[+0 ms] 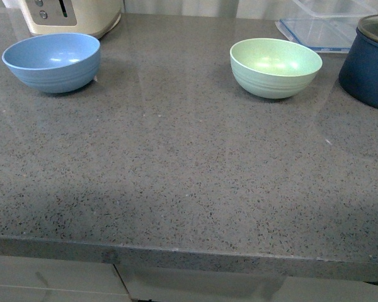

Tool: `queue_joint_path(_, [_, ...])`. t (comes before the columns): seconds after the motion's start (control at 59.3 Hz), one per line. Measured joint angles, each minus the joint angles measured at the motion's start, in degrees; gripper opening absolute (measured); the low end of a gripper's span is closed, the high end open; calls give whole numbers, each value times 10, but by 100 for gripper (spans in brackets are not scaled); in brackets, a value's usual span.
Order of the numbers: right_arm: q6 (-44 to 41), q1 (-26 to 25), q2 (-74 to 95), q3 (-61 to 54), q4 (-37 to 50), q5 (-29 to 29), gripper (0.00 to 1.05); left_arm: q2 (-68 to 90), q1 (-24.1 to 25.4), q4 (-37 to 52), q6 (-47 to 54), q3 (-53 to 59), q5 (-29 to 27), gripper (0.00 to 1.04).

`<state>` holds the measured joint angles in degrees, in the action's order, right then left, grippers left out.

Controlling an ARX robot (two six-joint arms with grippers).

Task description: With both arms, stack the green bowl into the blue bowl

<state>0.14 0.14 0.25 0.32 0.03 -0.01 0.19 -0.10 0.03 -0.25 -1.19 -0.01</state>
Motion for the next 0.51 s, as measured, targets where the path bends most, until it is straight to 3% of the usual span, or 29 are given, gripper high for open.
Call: queue_joint_path(0.506, [0,0,0,0,0,0,95,0,0,0,0,0,0,98])
